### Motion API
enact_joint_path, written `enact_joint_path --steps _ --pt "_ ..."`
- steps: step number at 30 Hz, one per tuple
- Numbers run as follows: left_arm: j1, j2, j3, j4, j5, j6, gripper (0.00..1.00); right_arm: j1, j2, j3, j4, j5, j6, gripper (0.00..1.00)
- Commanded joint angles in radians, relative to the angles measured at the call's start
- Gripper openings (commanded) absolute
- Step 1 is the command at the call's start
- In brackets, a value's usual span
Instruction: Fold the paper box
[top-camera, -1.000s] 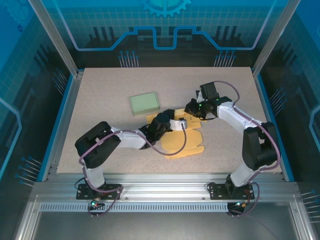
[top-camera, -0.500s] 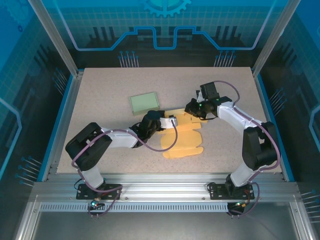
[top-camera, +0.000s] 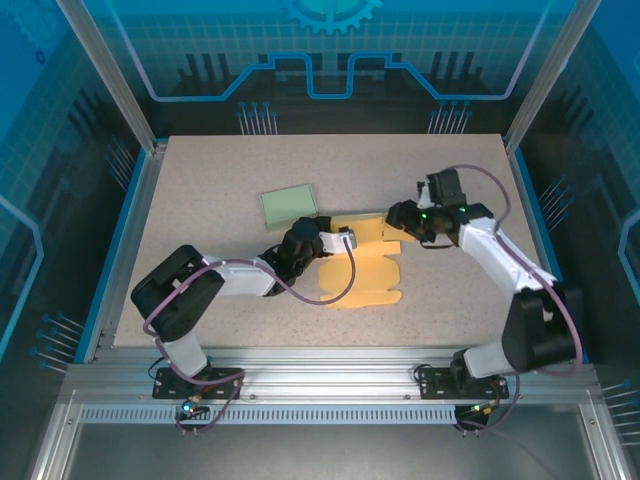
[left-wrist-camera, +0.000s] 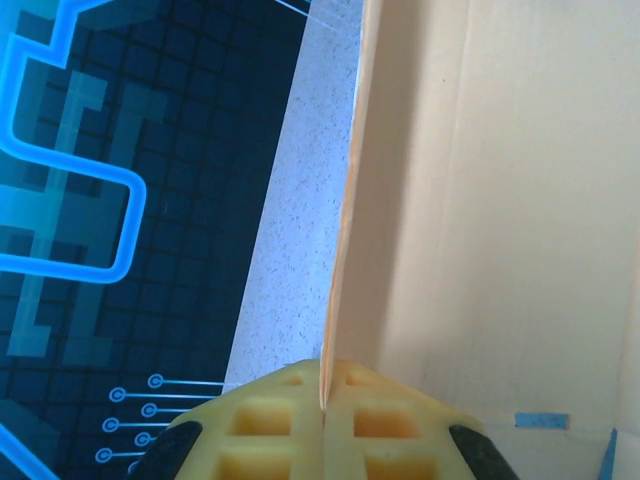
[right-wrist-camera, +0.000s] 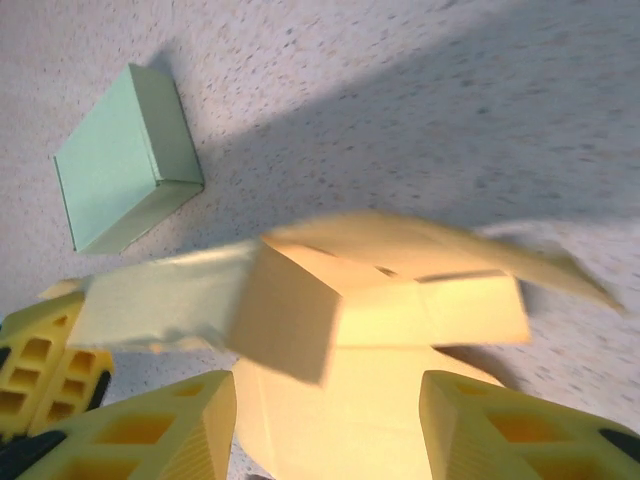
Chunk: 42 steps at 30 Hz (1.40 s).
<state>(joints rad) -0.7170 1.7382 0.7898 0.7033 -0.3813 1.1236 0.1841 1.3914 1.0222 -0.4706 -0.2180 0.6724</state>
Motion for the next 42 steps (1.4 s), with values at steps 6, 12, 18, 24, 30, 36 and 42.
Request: enact_joint_path --steps 6,12,18,24,30,36,42 --pt "0.011 0.027 -0.004 0.065 -0.029 -0.058 0.0 -0.069 -0.176 -0.269 0.042 0.023 -0.022 0.5" --pt "0.019 0.005 -0.019 0.062 -0.001 -0.12 0.0 -0.067 -0.144 -0.334 0.142 0.002 -0.033 0.57" --pt "0.019 -0.005 -0.034 0.056 0.01 -0.132 0.0 -0.054 -0.029 -0.283 0.209 -0.008 -0.082 0.54" --pt "0.02 -0.013 -0.031 0.058 0.013 -0.147 0.0 -0.044 0.095 -0.211 0.243 -0.015 -0.117 0.53" --pt "0.02 -0.014 -0.028 0.059 0.011 -0.158 0.0 -0.032 0.175 -0.198 0.314 -0.032 -0.109 0.54" --pt "0.02 -0.016 -0.032 0.058 0.013 -0.165 0.0 -0.022 0.223 -0.196 0.374 -0.063 -0.1 0.53" --pt "0.02 -0.008 -0.028 0.063 0.007 -0.154 0.0 0.004 0.202 -0.178 0.363 -0.051 -0.097 0.44"
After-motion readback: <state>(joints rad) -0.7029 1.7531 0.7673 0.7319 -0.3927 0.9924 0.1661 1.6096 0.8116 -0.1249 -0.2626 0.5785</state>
